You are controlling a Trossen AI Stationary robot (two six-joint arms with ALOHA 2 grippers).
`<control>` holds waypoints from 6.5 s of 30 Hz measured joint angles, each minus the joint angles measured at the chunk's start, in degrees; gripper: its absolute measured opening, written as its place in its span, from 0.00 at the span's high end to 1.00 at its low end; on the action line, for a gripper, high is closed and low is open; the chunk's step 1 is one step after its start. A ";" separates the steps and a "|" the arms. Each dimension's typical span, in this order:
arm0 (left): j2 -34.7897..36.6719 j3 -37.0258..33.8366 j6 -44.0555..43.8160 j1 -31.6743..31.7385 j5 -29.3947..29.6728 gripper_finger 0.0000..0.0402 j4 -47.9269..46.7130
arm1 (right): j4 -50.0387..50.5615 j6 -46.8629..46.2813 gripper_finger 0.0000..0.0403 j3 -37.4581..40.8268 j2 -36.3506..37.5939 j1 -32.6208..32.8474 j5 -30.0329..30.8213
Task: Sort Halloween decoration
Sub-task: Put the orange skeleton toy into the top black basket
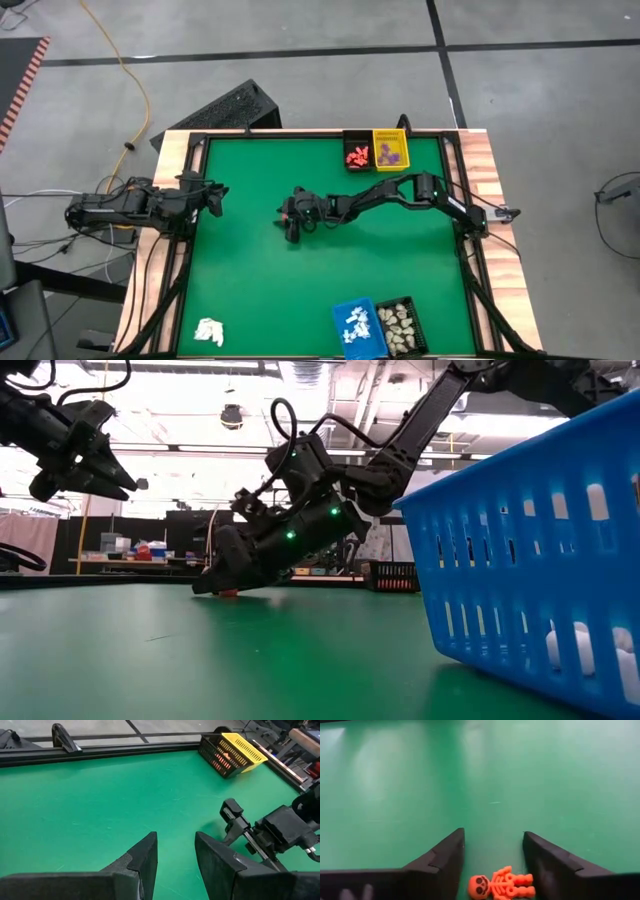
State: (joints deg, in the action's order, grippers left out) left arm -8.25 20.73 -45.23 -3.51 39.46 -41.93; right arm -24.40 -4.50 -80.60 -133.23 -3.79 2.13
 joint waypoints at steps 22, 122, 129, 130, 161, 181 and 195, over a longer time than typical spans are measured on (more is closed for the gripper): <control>0.00 -0.04 -0.28 0.01 -0.07 0.70 -0.19 | 0.77 1.40 0.91 0.62 3.59 -0.06 -0.76; -0.01 -0.04 -1.11 0.00 -1.14 0.70 -0.65 | 60.67 0.33 0.87 -14.39 13.00 22.14 0.66; 0.00 -0.04 -1.11 0.00 -1.14 0.70 -0.65 | 71.54 4.44 0.87 -16.65 13.57 21.05 1.25; -0.01 -0.04 -1.11 0.00 -1.14 0.70 -0.65 | 72.63 4.91 0.87 -16.57 13.91 20.44 1.21; -0.02 -0.04 -1.11 0.00 -1.33 0.70 -0.65 | 72.49 18.13 0.87 -2.90 47.03 -23.65 3.91; 0.00 -0.04 -1.57 0.02 -0.43 0.70 -0.68 | 44.00 11.69 0.87 15.41 39.33 -36.20 -2.96; 0.00 -0.04 -1.55 0.01 0.04 0.70 -0.71 | 43.88 11.16 0.62 15.34 35.44 -37.24 -4.00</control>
State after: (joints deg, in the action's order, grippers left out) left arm -8.26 20.69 -46.78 -3.49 39.51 -42.65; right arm 19.48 6.65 -65.25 -97.79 -41.04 -1.87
